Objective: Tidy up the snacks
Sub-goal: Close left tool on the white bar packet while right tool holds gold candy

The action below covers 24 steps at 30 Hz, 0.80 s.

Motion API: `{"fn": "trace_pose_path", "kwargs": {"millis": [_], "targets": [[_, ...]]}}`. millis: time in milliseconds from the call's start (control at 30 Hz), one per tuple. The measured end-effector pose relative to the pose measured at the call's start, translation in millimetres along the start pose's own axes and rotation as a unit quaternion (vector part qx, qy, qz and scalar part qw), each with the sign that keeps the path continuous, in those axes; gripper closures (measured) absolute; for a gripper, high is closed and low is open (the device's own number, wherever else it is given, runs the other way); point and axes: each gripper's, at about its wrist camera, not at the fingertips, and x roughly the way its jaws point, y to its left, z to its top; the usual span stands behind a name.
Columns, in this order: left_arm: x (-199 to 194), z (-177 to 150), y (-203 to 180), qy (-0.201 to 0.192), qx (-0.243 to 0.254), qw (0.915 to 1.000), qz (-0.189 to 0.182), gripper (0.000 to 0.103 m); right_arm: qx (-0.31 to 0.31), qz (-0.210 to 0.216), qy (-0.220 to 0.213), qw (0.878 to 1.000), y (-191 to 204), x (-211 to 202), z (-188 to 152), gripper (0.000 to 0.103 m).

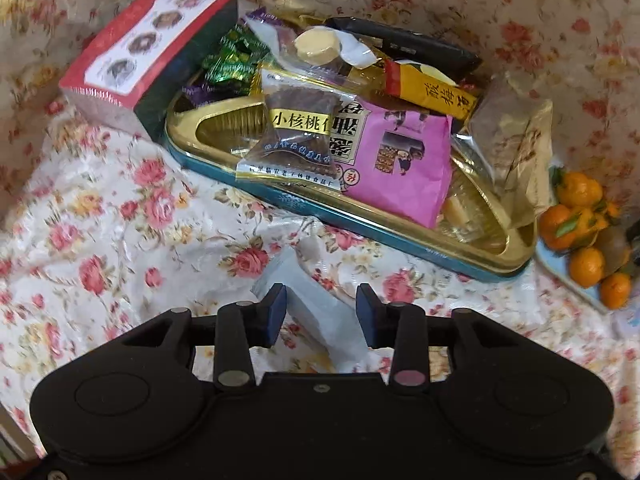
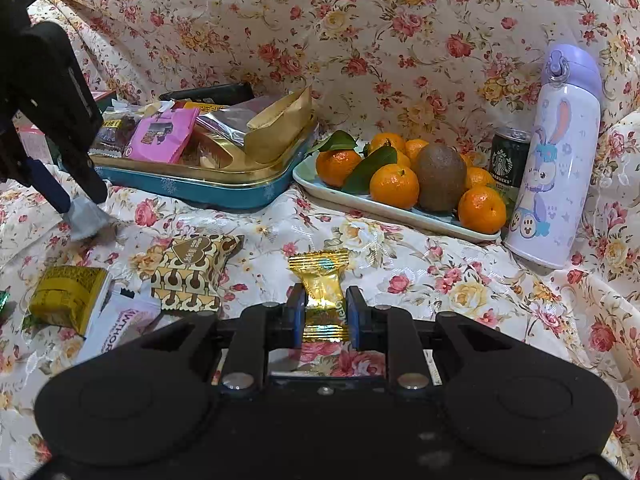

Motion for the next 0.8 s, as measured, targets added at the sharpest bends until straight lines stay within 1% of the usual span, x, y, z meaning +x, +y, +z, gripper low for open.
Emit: {"fn": "trace_pose_path", "kwargs": {"millis": [100,233,367,467,567,800], "targets": [[0.7,-6.2,-2.6,0.005,0.041,0.9991,0.008,0.053,0.001,0.001,0.000,1.000,0.0,0.0,-0.2,0.080],[1.3,-8.9,7.3,0.031,0.053,0.9981,-0.003,0.051,0.002,0.002,0.000,1.000,-0.4,0.2,-0.2,0.080],[1.4,-11.7,14.3,0.043,0.072,0.9962,0.022,0.052,0.000,0.000,0.000,1.000,0.1,0.1,-0.4,0.080],[1.9,-11.0,22.5,0.042,0.067,0.9967,0.020,0.053,0.001,0.001,0.000,1.000,-0.4,0.3,-0.5,0.080],[4.1,-8.4,25.8,0.039,0.065,0.9971,0.010,0.053,0.001,0.000,0.000,1.000,-0.4,0.4,-0.5,0.080],[8.2,-10.2,15.8,0.013,0.111,0.9937,0.007,0.052,0.000,0.000,-0.001,1.000,-0.4,0.8,-0.9,0.080]]}}
